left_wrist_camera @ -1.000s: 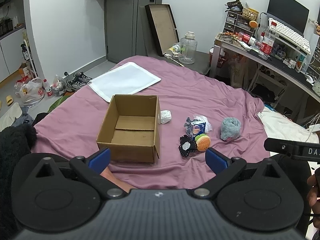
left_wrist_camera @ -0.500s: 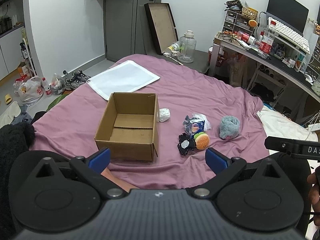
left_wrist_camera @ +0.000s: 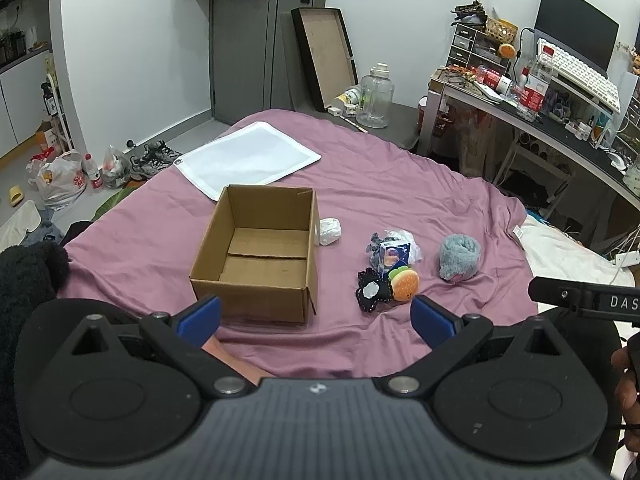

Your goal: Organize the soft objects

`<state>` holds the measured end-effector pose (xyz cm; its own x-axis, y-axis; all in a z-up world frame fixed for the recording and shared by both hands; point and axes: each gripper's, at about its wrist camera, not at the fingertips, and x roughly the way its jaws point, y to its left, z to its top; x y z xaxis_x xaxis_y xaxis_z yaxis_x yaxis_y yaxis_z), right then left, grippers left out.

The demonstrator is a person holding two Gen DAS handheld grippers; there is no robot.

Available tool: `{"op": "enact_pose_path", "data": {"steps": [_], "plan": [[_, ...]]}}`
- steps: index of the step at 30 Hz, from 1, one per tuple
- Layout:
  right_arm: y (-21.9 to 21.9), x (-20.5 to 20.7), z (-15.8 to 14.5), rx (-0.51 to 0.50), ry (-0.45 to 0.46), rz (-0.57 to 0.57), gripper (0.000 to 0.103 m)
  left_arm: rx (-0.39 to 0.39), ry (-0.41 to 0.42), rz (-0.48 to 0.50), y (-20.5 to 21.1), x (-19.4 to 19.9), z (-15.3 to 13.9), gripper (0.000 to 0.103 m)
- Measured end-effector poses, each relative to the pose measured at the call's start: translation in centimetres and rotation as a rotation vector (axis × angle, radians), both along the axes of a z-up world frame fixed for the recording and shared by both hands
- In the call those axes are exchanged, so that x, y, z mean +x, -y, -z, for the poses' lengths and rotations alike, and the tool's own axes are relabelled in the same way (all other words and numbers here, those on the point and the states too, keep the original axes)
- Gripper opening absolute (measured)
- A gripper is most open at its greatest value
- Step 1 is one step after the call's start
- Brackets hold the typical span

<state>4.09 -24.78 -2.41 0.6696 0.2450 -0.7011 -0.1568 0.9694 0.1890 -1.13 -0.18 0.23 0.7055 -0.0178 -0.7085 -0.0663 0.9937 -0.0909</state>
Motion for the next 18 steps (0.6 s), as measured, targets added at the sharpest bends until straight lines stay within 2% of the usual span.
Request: {"op": "enact_pose_path", "data": {"steps": [18], "plan": [[0.01,0.18,0.36,-0.020,0.012,0.032,0.103,0.000,0.051,-0.025,-0.50,-0.69,-0.57,0.100]]}}
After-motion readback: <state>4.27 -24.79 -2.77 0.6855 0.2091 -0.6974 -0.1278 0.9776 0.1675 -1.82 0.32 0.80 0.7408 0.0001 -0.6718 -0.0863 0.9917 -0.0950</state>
